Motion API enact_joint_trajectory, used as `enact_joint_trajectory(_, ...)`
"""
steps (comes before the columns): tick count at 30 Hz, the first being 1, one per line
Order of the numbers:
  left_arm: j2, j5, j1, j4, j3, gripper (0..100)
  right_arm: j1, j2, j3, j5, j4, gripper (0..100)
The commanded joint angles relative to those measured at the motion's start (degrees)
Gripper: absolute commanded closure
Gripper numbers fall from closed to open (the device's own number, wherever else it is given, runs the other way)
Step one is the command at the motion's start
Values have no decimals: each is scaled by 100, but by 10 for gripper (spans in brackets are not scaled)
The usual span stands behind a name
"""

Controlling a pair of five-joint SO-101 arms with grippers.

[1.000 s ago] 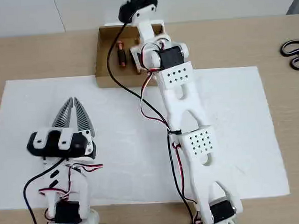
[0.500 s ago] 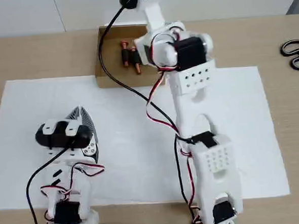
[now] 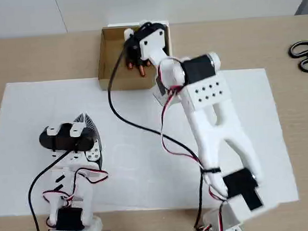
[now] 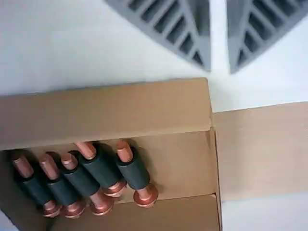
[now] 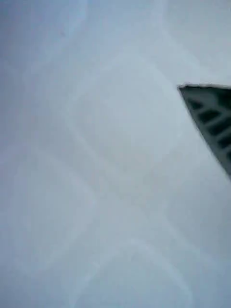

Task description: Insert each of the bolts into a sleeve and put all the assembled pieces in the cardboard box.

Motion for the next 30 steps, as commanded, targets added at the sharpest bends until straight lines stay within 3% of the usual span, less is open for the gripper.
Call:
enact_joint_trajectory(1, -53, 44, -9, 18, -22, 986, 101, -822, 765, 44, -971, 827)
enact_joint_trajectory(11, -70, 105, -9, 712, -22, 986, 532, -2914, 4571, 35, -4004, 827)
enact_joint_trajectory(14, -70, 782, -9, 633, -22, 986, 664, -3705, 5697, -9, -4637, 827)
enact_joint_trajectory(19, -70, 2022, -9, 642, -22, 986, 919, -4875, 7103, -870, -5059, 872)
enact_joint_trajectory(22, -62, 1943, -9, 905, -22, 986, 1095, -5552, 7710, -1380, -5226, 993)
enact_joint_trajectory(25, -62, 1503, -9, 1354, -22, 986, 1235, -6387, 8185, -1767, -5279, 979)
enact_joint_trajectory(30, -62, 1081, -9, 1881, -22, 986, 1218, -7864, 9521, -1793, -5297, 995)
